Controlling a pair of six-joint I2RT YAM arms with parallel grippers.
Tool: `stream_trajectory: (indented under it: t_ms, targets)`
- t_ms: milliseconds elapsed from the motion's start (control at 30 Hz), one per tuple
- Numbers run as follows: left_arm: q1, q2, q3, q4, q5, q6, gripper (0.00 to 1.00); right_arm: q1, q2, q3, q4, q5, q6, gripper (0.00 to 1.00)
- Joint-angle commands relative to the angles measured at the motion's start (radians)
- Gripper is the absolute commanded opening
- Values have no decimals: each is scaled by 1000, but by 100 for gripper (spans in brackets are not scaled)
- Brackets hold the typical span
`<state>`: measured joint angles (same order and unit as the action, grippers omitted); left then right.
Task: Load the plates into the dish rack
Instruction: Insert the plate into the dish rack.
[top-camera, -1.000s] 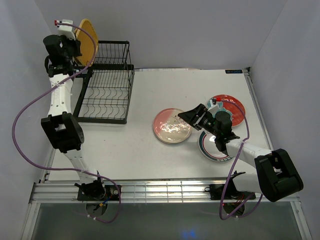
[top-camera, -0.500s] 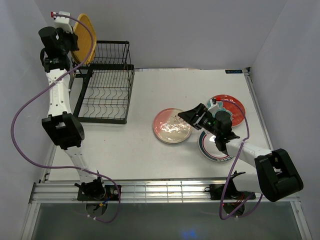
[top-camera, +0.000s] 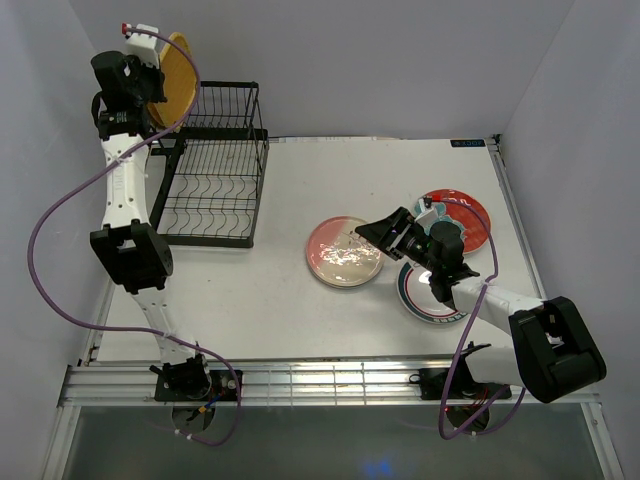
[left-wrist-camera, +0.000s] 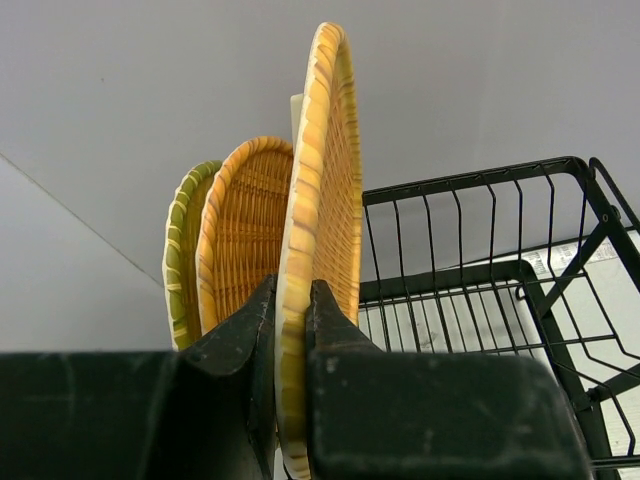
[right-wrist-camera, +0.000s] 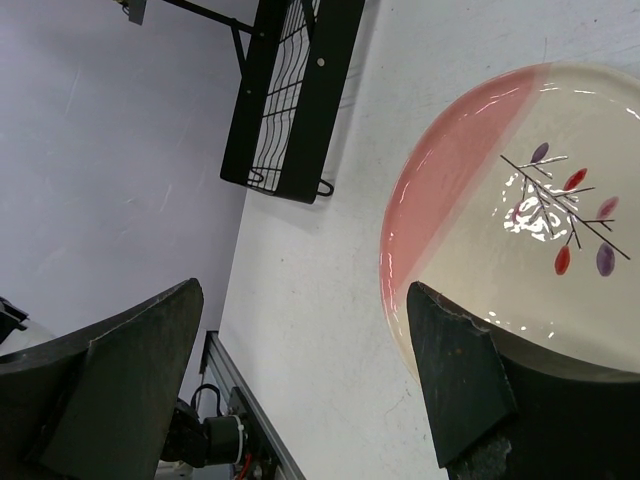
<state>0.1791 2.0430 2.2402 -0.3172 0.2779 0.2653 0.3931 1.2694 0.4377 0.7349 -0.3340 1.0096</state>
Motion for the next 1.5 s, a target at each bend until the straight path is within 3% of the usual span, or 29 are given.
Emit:
stream_trajectory:
  t_ms: [0,567,1033,1467]
  targets:
    - [-20,-21,44,20,-2,8,0,3,7,41,31,-17,-9,88]
    - [-18,-12,78,-100,61,-9,0,3,12,44,32,-19,-11,88]
    - [-13,46,108,-62,-39,-29,85,3,13,44,34,-22,-11,88]
    - [25,46,96,10,-118,-74,89,4,24,47,40,-27,-11,88]
